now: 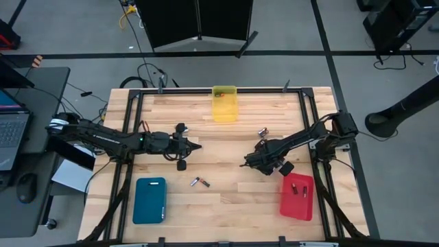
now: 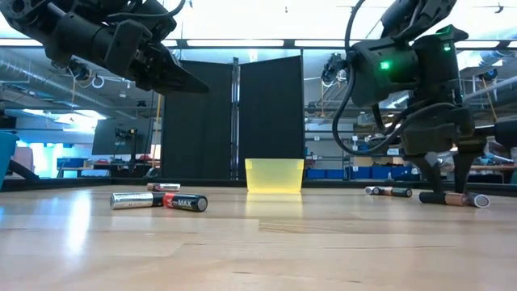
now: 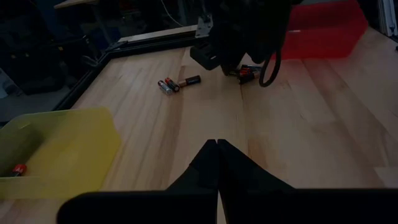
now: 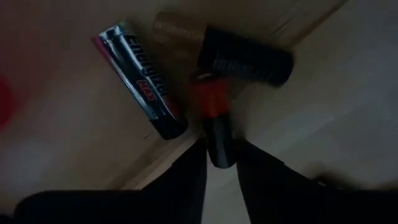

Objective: Sort batteries
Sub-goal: Put the bottom right orange battery into the yellow bin

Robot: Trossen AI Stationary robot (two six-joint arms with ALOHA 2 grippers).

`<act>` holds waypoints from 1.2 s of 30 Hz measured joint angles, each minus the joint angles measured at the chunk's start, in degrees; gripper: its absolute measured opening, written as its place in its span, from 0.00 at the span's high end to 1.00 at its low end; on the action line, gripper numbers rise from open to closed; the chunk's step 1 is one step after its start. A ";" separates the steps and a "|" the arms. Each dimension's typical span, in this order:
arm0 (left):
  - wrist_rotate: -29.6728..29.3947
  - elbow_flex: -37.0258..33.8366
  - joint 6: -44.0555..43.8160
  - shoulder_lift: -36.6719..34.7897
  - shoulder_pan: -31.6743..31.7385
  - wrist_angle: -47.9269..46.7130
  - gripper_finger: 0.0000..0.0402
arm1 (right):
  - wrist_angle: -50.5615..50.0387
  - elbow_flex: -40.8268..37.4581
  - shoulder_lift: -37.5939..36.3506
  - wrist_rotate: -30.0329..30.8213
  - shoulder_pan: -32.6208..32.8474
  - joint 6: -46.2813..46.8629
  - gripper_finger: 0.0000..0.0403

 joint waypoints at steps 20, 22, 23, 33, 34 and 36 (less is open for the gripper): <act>-0.03 0.00 -0.35 0.00 0.00 0.07 0.99 | -0.84 -0.31 -2.99 1.89 0.02 2.40 0.84; -0.03 0.00 -0.37 0.00 0.00 0.07 0.99 | -1.01 -0.28 -3.17 2.02 0.02 2.83 0.83; -0.03 0.00 -0.37 0.00 0.00 0.08 0.99 | -1.26 -0.26 -3.23 2.06 0.02 3.11 0.83; -0.03 0.00 -2.12 0.00 0.00 0.33 0.99 | -6.43 1.74 -3.27 4.01 0.76 7.61 0.84; -0.03 0.00 -2.66 0.00 0.00 0.68 0.99 | -7.23 2.32 -3.27 4.35 0.76 8.58 0.84; -0.04 0.00 -3.22 0.00 0.00 1.48 0.99 | -8.00 3.32 -3.87 5.09 0.56 10.35 0.84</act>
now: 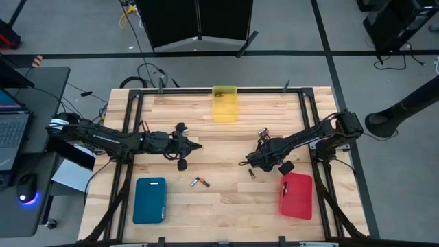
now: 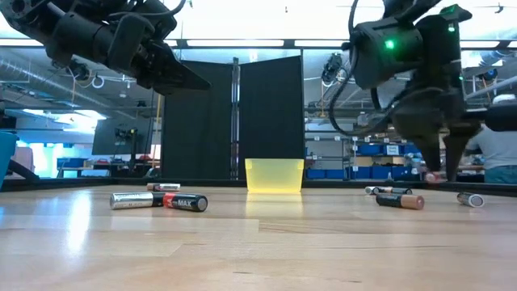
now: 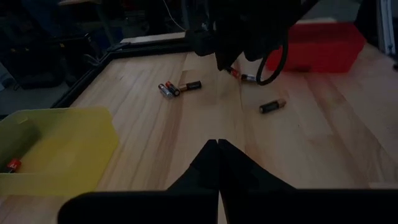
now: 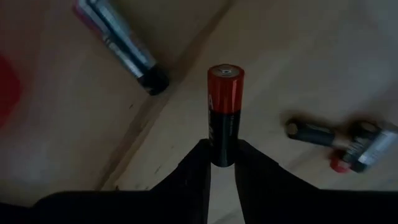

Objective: Sort batteries
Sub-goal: Put the bottom right orange battery into the yellow bin

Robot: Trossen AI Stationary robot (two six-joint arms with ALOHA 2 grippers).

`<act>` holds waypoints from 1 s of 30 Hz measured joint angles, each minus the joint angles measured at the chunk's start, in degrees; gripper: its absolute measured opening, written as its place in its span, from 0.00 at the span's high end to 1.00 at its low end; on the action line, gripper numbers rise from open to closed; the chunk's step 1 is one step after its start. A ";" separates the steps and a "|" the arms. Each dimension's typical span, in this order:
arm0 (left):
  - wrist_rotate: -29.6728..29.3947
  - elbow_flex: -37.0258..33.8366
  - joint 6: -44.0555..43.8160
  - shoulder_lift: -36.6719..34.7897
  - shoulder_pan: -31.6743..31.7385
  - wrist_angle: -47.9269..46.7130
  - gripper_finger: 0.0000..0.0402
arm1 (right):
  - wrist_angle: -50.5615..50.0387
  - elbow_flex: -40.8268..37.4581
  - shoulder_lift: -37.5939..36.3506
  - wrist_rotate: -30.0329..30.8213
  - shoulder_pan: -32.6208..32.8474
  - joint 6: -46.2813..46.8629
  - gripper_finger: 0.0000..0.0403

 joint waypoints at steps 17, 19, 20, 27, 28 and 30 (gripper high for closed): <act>6.75 -0.02 -3.67 12.41 2.65 21.49 0.99 | 28.23 1.89 -15.13 10.17 -11.76 13.36 0.86; 11.29 0.00 -5.57 13.36 4.16 23.55 0.99 | 30.49 2.47 -14.12 8.81 -15.29 11.77 0.86; 12.43 -0.02 -5.94 13.62 4.79 23.99 0.99 | 30.54 3.53 -13.17 7.81 -17.11 11.17 0.86; 12.55 -0.01 -6.01 13.90 8.98 24.45 0.99 | 26.45 19.29 -1.39 1.83 -28.52 3.37 0.86; 12.58 0.00 -5.99 13.90 9.57 24.40 0.99 | 24.82 22.47 0.89 0.77 -30.02 1.99 0.86; 12.62 0.00 -6.01 13.90 10.75 24.34 0.99 | 21.28 29.45 5.79 -1.04 -32.97 -1.32 0.86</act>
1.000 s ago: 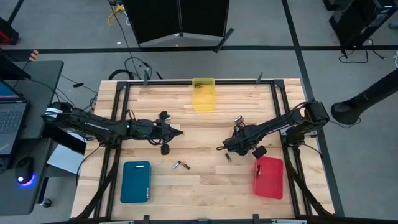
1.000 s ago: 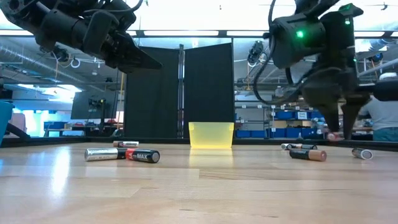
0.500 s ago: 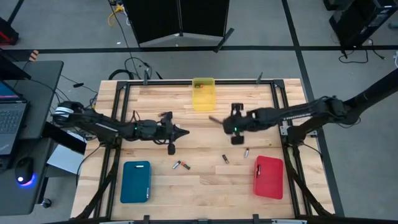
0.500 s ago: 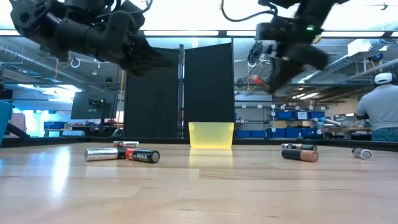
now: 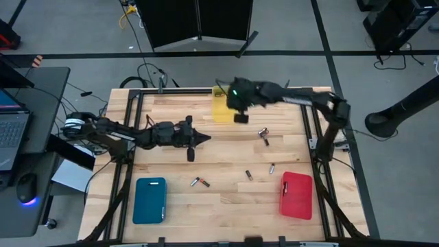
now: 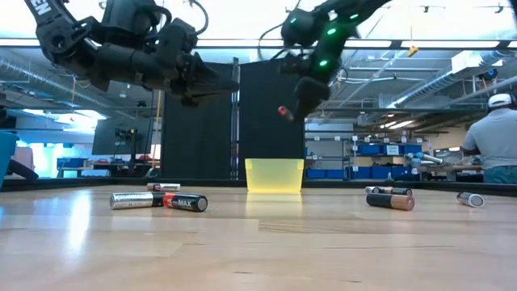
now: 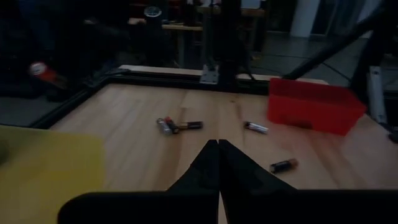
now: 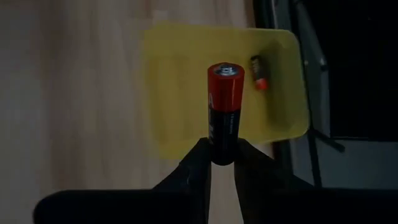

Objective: Sort batteries
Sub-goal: Put the bottom right orange battery into the yellow bin

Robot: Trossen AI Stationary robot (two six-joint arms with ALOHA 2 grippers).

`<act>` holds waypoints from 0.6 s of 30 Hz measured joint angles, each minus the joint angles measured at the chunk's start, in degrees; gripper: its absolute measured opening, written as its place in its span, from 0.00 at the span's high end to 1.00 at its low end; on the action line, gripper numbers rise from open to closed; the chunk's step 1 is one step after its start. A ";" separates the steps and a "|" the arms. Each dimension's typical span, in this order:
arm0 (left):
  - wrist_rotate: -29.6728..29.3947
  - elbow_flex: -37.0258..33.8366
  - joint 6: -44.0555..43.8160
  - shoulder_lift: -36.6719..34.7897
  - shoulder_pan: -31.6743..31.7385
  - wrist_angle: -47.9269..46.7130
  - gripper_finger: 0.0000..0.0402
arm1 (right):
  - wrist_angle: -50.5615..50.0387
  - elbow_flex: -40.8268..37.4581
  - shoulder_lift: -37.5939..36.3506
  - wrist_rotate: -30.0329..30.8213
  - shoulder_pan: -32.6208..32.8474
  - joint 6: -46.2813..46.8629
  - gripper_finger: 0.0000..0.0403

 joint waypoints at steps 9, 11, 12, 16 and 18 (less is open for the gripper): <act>2.10 0.00 -1.31 0.00 3.02 -0.37 0.99 | -15.16 29.84 23.17 -1.19 -8.62 -12.83 0.86; 2.21 0.00 -1.29 0.00 3.27 -0.35 0.99 | -18.82 35.19 27.90 -1.22 -9.29 -14.33 0.86; 2.25 -0.01 -1.30 0.00 3.43 -0.35 0.99 | -20.68 37.72 30.00 -1.23 -9.56 -14.66 0.86; 2.25 -0.02 -1.29 0.00 3.61 -0.39 0.99 | -24.89 45.36 36.26 -2.63 -10.28 -15.49 0.86; 2.27 -0.02 -1.29 0.00 3.59 -0.42 0.99 | -25.69 47.72 38.58 -3.64 -10.48 -16.23 0.86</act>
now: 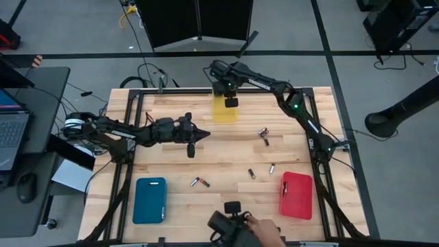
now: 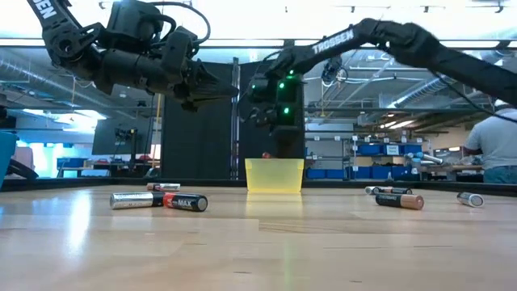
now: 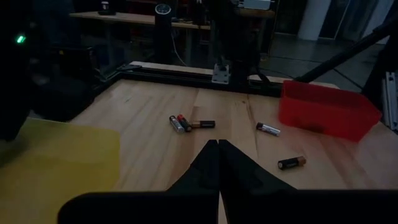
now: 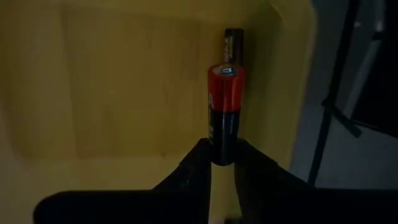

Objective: Sort batteries
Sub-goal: Put the bottom right orange battery into the yellow bin

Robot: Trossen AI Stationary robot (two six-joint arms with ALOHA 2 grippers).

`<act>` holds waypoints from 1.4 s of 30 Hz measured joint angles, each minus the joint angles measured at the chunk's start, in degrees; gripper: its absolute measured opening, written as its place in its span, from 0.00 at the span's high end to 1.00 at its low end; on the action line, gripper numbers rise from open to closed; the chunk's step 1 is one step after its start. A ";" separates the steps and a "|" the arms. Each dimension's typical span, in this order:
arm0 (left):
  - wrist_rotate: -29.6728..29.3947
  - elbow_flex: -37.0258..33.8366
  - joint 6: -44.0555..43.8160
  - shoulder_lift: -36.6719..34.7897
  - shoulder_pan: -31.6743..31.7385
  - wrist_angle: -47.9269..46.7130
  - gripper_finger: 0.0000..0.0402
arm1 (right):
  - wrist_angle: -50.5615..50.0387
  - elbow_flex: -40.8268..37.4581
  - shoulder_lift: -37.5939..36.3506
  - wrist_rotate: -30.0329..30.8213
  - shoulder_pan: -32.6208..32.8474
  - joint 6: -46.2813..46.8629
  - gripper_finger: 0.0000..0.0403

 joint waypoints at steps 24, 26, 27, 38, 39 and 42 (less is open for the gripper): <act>2.54 0.00 -1.68 -0.02 -0.02 -0.52 0.99 | -0.39 -0.26 4.36 -4.82 -2.81 -1.55 0.85; 2.56 0.01 -1.84 -0.02 -0.02 -0.52 0.99 | 0.09 -1.40 4.36 -5.08 -3.02 -1.55 0.85; 2.56 0.00 -1.87 -0.02 -0.02 -0.52 0.99 | 0.28 -1.95 4.36 -5.08 -3.10 -1.51 0.85; 2.55 0.02 -2.82 -0.02 -0.02 -0.78 0.99 | 3.17 -4.91 4.12 -5.16 -3.25 -1.49 0.83; 2.54 0.01 -2.84 -0.02 -0.02 -1.03 0.99 | 3.32 -4.96 4.12 -5.16 -3.25 -1.51 0.82; 2.58 0.00 -2.99 -0.02 -0.02 -1.71 0.99 | 3.65 -4.98 4.12 -5.16 -3.25 -1.47 0.80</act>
